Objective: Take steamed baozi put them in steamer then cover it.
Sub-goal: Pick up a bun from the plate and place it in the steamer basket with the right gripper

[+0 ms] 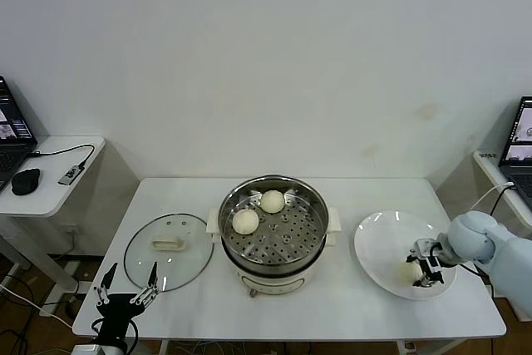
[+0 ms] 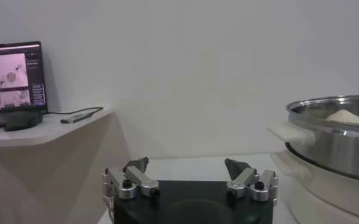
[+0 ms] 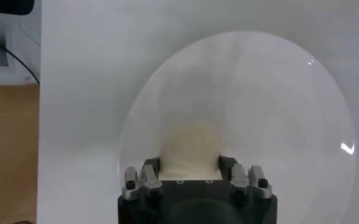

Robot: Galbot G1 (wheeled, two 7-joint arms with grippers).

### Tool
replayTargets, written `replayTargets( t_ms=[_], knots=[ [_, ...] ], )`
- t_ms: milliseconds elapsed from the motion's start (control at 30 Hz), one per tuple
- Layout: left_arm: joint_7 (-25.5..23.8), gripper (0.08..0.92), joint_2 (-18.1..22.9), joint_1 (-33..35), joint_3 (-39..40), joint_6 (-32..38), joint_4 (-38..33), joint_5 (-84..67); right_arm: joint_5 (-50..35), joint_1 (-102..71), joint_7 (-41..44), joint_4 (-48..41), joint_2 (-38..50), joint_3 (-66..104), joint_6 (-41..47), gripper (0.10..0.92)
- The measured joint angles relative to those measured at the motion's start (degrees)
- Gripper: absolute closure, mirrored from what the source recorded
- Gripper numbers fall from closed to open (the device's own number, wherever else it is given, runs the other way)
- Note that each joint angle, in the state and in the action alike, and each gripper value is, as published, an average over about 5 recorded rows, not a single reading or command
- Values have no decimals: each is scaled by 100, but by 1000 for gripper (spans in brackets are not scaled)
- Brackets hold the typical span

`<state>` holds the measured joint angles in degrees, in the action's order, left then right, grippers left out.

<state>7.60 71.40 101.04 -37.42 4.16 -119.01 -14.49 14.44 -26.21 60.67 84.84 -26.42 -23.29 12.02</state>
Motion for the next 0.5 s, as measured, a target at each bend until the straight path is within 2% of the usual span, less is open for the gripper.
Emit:
replayTargets(
  t_ms=[500],
  knots=[
    [8,177,-27,-61,42,-3,-30,-5,-565,801,79,404,421,-221,96,480]
  ],
)
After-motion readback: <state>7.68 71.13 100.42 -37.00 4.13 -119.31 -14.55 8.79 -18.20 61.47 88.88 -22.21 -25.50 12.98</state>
